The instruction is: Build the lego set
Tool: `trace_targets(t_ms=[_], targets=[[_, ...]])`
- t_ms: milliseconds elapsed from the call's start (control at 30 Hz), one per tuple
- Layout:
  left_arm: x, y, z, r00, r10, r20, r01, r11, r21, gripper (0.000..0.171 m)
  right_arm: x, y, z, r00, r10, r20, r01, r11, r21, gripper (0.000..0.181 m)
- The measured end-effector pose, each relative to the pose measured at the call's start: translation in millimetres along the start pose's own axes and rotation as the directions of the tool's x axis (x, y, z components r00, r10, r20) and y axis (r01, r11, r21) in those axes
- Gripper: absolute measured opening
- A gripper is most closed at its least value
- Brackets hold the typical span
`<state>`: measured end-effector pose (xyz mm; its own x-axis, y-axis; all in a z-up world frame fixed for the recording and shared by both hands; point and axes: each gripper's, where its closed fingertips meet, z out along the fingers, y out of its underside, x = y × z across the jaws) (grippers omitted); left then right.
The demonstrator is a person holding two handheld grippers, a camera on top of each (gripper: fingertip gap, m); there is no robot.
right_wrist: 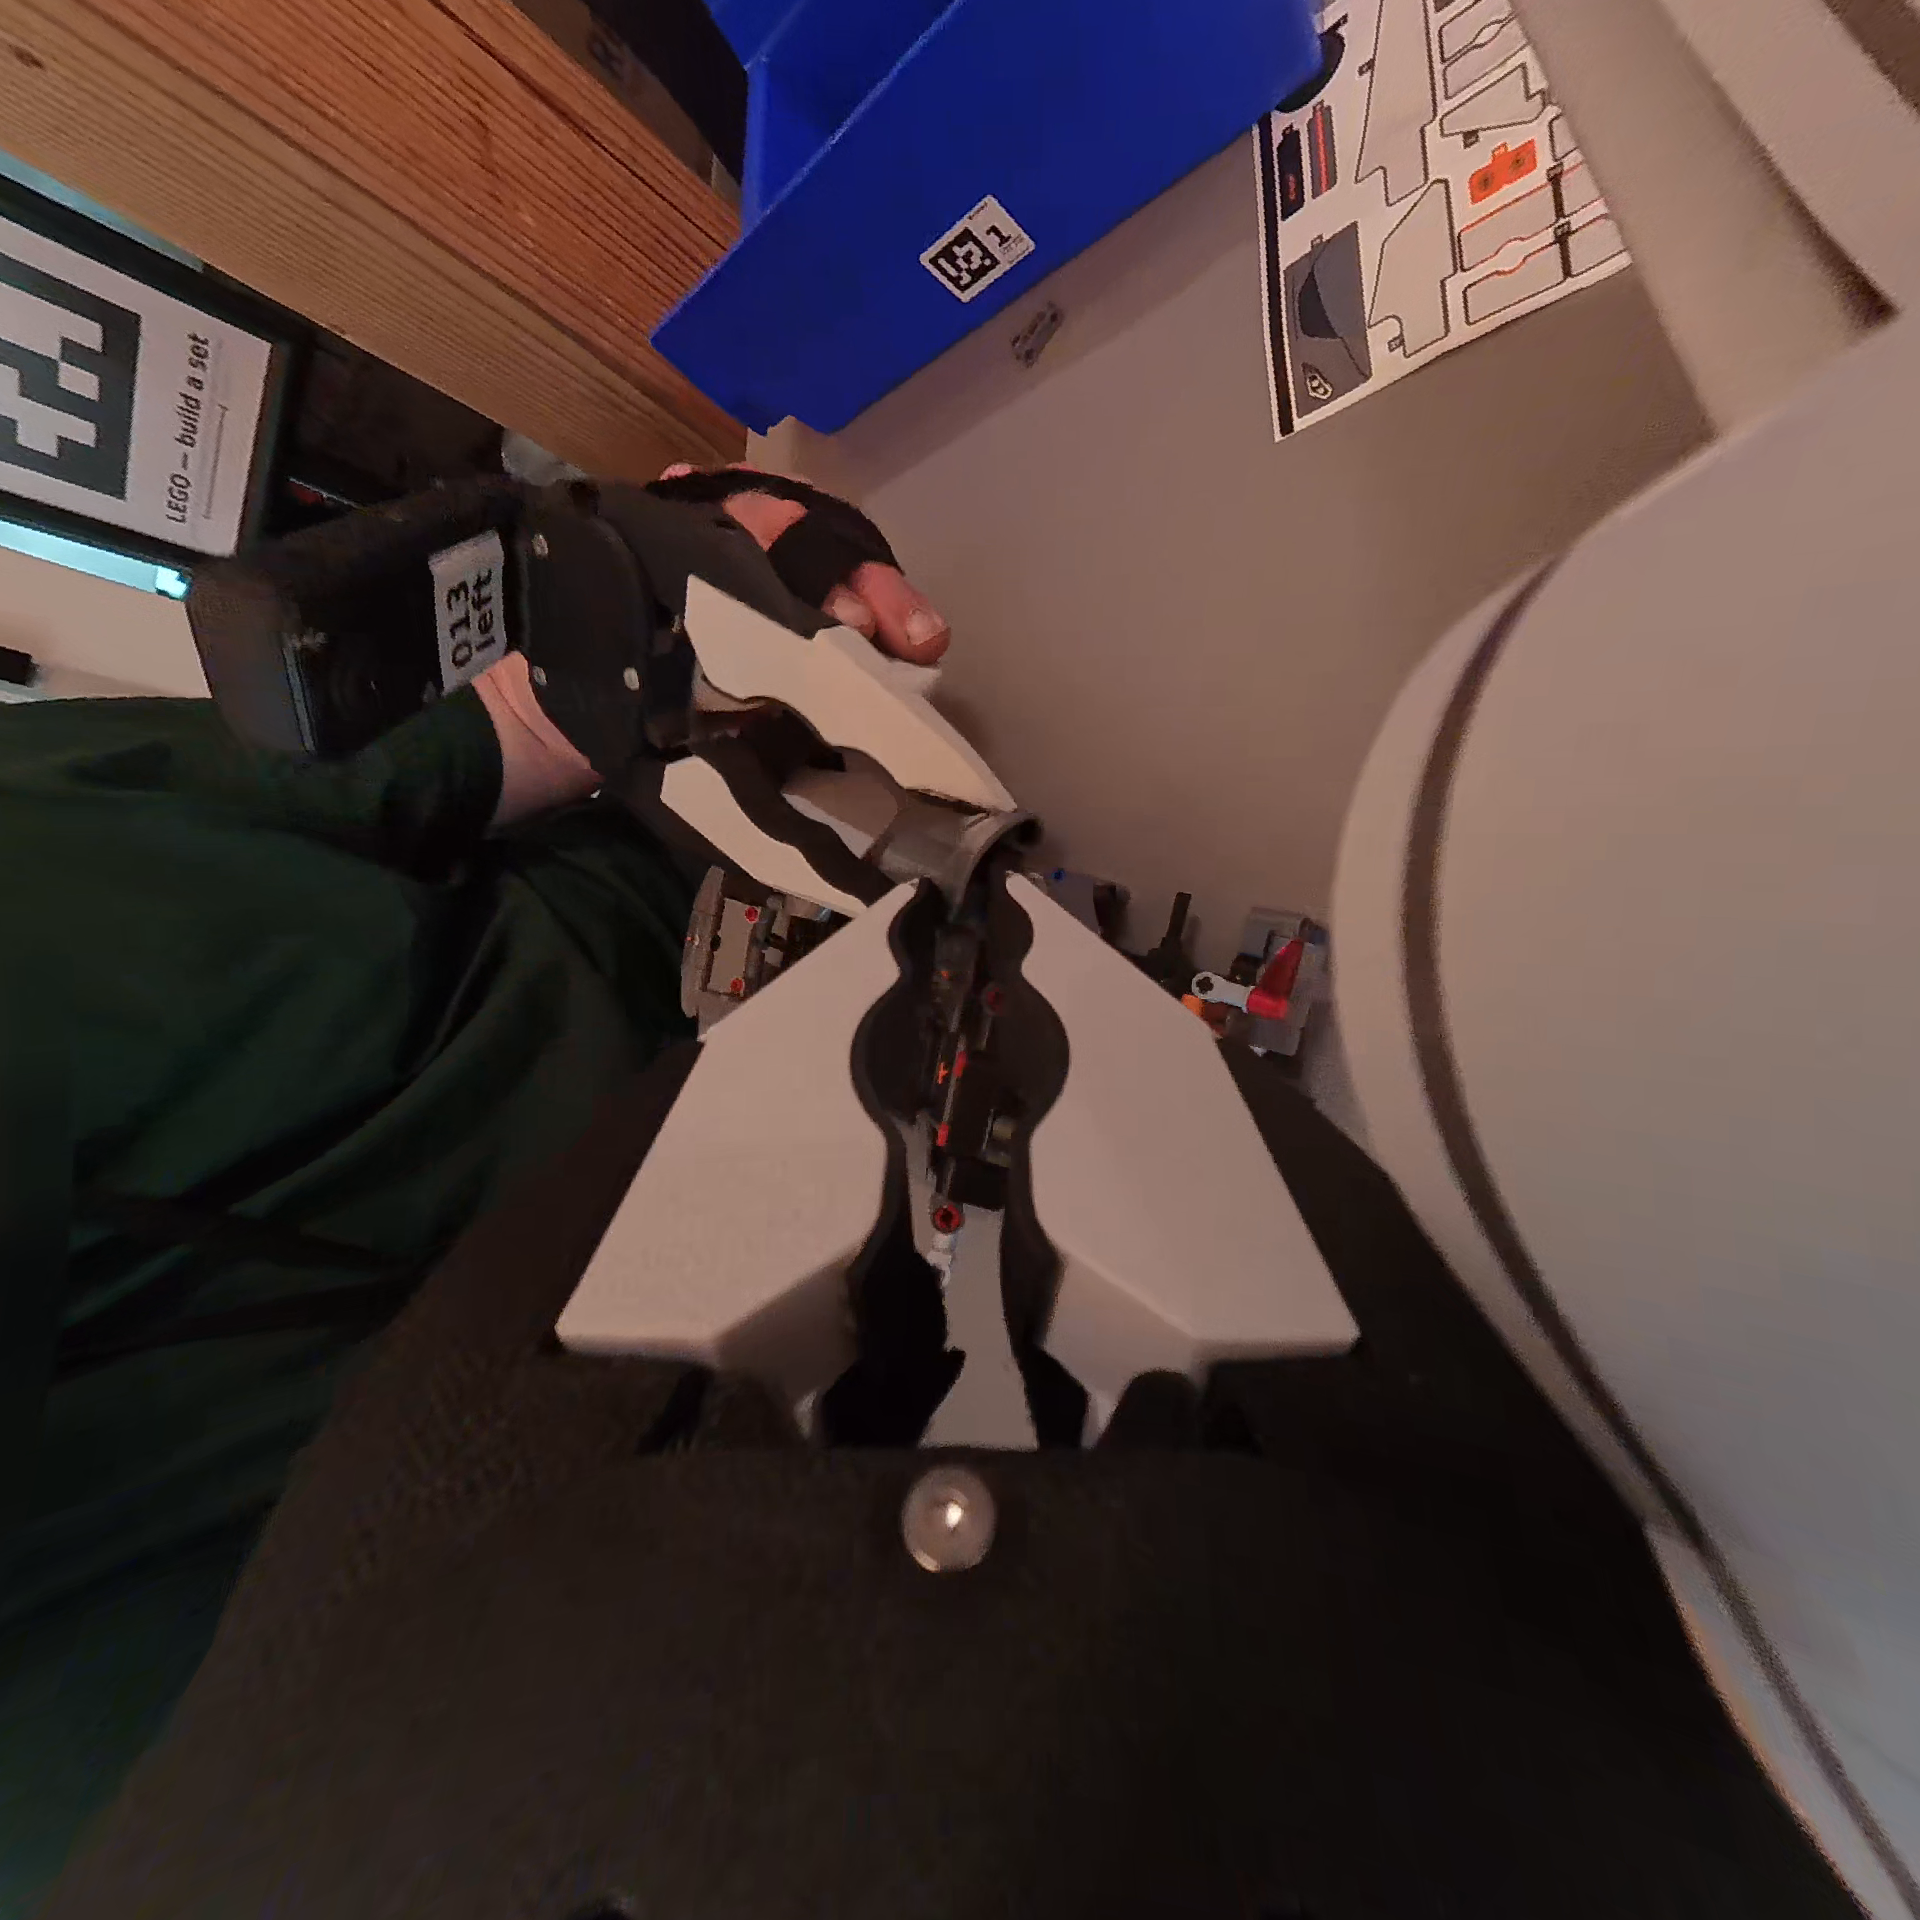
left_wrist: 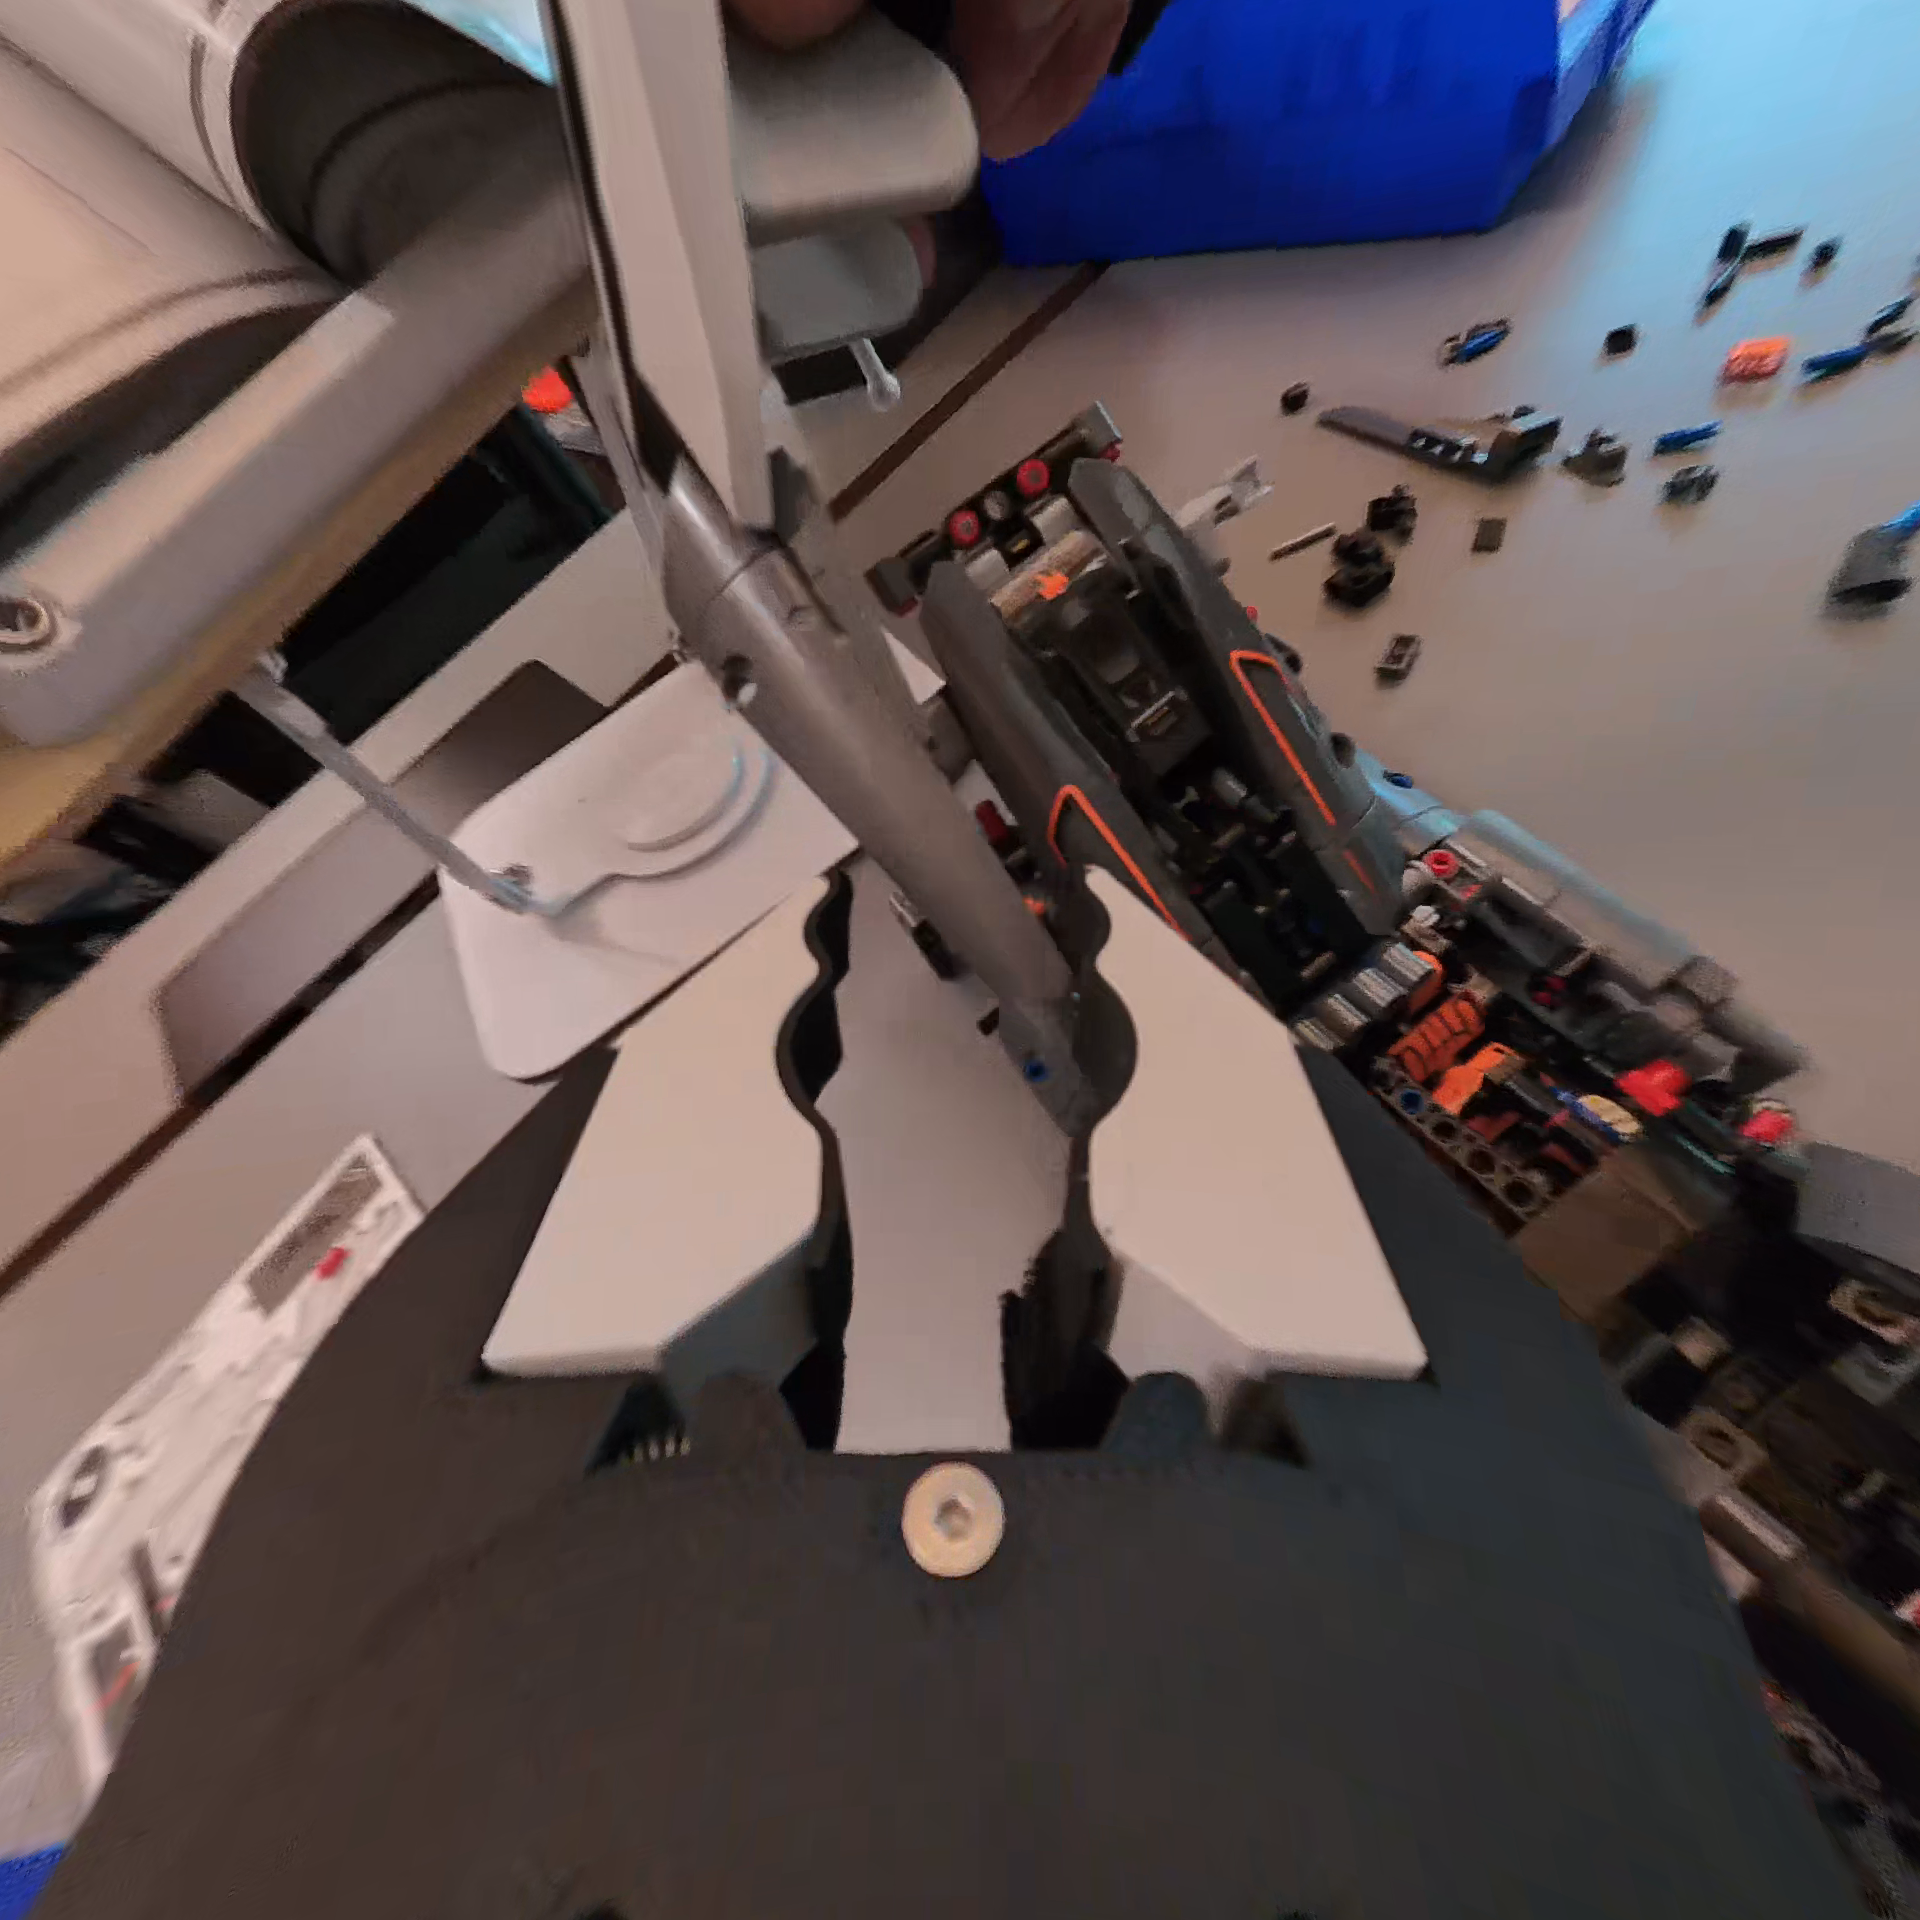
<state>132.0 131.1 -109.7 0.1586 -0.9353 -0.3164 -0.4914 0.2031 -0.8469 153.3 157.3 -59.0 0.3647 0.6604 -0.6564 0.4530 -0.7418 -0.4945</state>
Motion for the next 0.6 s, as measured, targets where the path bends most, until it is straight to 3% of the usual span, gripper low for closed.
trace_targets(t_ms=[167,400,600], targets=[[-9,-3,-4,0.969,-0.195,-0.153,0.205,0.977,0.056,0.045,6,4,1,0.999,-0.026,-0.043,0.023,0.998,-0.055,0.006],[-7,-12,4,0.797,-0.423,-0.43,0.479,0.877,0.024,0.036,10,4,4,0.992,-0.061,-0.112,0.047,0.991,-0.125,0.006],[-5,-12,14,0.727,-0.477,-0.494,0.555,0.832,0.013,0.02,11,4,9,0.979,-0.076,-0.19,0.04,0.982,-0.185,0.006]])
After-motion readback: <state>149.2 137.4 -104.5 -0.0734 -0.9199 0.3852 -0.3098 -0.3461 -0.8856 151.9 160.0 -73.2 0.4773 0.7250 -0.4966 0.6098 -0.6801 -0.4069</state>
